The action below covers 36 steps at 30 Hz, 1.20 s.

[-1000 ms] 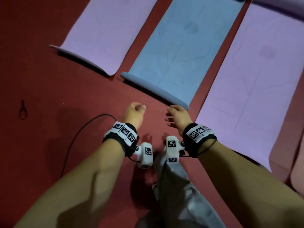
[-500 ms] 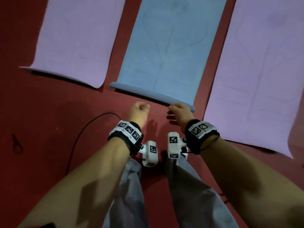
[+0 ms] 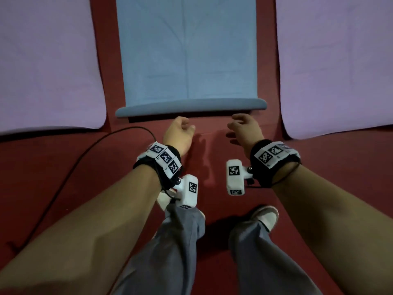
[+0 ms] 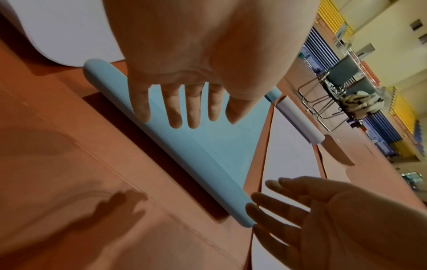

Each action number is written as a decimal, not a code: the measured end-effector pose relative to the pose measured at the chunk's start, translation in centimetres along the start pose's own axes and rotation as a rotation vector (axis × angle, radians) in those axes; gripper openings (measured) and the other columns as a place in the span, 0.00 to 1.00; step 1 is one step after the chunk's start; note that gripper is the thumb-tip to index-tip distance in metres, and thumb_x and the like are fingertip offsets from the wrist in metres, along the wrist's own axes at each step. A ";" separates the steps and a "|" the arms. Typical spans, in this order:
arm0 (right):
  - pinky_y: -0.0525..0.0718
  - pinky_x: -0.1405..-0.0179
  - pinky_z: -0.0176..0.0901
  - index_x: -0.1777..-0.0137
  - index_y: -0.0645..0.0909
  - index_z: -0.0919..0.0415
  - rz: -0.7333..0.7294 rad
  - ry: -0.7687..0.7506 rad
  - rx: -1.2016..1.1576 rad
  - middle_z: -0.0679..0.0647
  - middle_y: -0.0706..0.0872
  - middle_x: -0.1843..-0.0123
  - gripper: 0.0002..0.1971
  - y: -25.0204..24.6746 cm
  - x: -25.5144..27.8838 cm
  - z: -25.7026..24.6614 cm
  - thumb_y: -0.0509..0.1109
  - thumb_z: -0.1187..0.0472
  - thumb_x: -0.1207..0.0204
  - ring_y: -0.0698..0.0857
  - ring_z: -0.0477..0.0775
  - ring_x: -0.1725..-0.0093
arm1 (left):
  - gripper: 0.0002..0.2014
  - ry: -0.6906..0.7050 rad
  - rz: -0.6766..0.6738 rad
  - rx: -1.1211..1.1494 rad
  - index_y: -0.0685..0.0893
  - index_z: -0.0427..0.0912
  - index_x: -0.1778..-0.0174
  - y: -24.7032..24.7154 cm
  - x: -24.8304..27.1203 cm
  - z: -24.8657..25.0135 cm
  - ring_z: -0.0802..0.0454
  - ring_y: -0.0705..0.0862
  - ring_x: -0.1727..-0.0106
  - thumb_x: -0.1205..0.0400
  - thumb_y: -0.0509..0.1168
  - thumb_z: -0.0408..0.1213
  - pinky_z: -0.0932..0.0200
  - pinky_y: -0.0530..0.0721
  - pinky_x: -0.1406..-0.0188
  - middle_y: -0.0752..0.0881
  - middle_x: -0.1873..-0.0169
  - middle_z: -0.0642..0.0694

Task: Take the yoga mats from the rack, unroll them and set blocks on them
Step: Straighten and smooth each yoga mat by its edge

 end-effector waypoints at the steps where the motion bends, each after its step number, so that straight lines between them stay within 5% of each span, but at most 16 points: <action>1: 0.81 0.61 0.48 0.31 0.76 0.60 0.003 -0.012 0.012 0.60 0.81 0.39 0.18 0.1 -0.7 0.9 0.67 0.67 0.21 0.84 0.58 0.60 | 0.13 0.013 -0.002 -0.021 0.82 0.41 0.35 0.8 -0.6 -0.8 0.48 0.84 0.39 0.15 0.66 0.39 0.56 0.78 0.33 0.87 0.40 0.45; 4: 0.82 0.63 0.44 0.27 0.74 0.61 0.018 -0.066 0.033 0.60 0.81 0.36 0.22 -0.2 -2.7 3.0 0.67 0.67 0.21 0.84 0.58 0.58 | 0.14 0.052 -0.007 -0.090 0.83 0.40 0.35 2.7 -1.9 -2.4 0.48 0.84 0.37 0.16 0.66 0.38 0.56 0.76 0.31 0.86 0.37 0.44; 9: 0.85 0.38 0.62 0.24 0.72 0.54 -0.012 -0.111 0.045 0.53 0.79 0.34 0.29 -1.1 -3.9 6.1 0.69 0.60 0.27 0.87 0.63 0.42 | 0.16 0.075 0.042 -0.165 0.82 0.43 0.33 5.1 -2.6 -4.9 0.48 0.82 0.32 0.16 0.67 0.40 0.56 0.74 0.27 0.85 0.34 0.46; 14: 0.81 0.32 0.65 0.21 0.70 0.52 -0.063 -0.210 0.122 0.54 0.76 0.26 0.34 -1.6 -6.2 8.4 0.68 0.59 0.31 0.83 0.63 0.33 | 0.18 0.105 0.100 -0.190 0.81 0.46 0.31 8.3 -3.7 -6.7 0.48 0.80 0.30 0.17 0.67 0.44 0.52 0.74 0.26 0.83 0.32 0.47; 17: 0.79 0.29 0.60 0.21 0.71 0.55 -0.024 -0.315 0.167 0.54 0.77 0.25 0.33 -1.1 -9.2 9.1 0.68 0.63 0.29 0.81 0.60 0.31 | 0.19 0.175 0.097 -0.146 0.80 0.45 0.30 10.7 -5.6 -7.1 0.47 0.79 0.29 0.17 0.68 0.43 0.51 0.73 0.25 0.82 0.31 0.46; 19: 0.71 0.24 0.44 0.21 0.71 0.59 0.012 -0.402 0.239 0.55 0.76 0.24 0.31 -0.2 -11.6 9.7 0.68 0.65 0.27 0.76 0.54 0.26 | 0.20 0.240 0.113 -0.159 0.79 0.44 0.29 12.3 -7.2 -7.6 0.47 0.77 0.28 0.17 0.68 0.42 0.53 0.71 0.25 0.81 0.30 0.46; 22: 0.63 0.24 0.32 0.21 0.71 0.64 0.050 -0.564 0.314 0.59 0.74 0.23 0.30 1.3 -14.1 9.9 0.66 0.70 0.26 0.72 0.54 0.23 | 0.22 0.336 0.193 -0.220 0.78 0.42 0.28 13.3 -9.3 -8.0 0.44 0.75 0.27 0.19 0.68 0.40 0.56 0.68 0.24 0.79 0.29 0.43; 28: 0.75 0.29 0.54 0.28 0.78 0.61 0.219 -0.866 0.553 0.60 0.75 0.26 0.27 3.9 -18.5 7.6 0.62 0.69 0.30 0.77 0.64 0.30 | 0.28 0.526 0.415 -0.465 0.76 0.47 0.26 13.4 -15.7 -5.8 0.42 0.68 0.23 0.25 0.67 0.43 0.43 0.68 0.25 0.75 0.26 0.45; 32: 0.79 0.37 0.58 0.28 0.78 0.56 0.344 -0.958 0.629 0.59 0.69 0.20 0.27 4.6 -21.1 6.1 0.62 0.66 0.29 0.77 0.65 0.30 | 0.31 0.572 0.497 -0.651 0.72 0.51 0.22 13.4 -19.4 -4.3 0.43 0.60 0.17 0.24 0.65 0.48 0.28 0.52 0.20 0.66 0.19 0.46; 36: 0.81 0.39 0.59 0.25 0.74 0.52 0.376 -0.920 0.723 0.59 0.63 0.18 0.28 4.6 -22.6 5.4 0.61 0.65 0.27 0.78 0.66 0.32 | 0.24 0.562 0.533 -0.532 0.78 0.50 0.27 13.0 -21.0 -3.9 0.42 0.69 0.25 0.20 0.59 0.50 0.27 0.52 0.20 0.75 0.30 0.44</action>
Point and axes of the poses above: each hand's wrist, its own x-axis away from the middle knuckle, its own y-axis out of the palm, z = x × y, the point moved 2 cm from there along -x, towards the middle knuckle
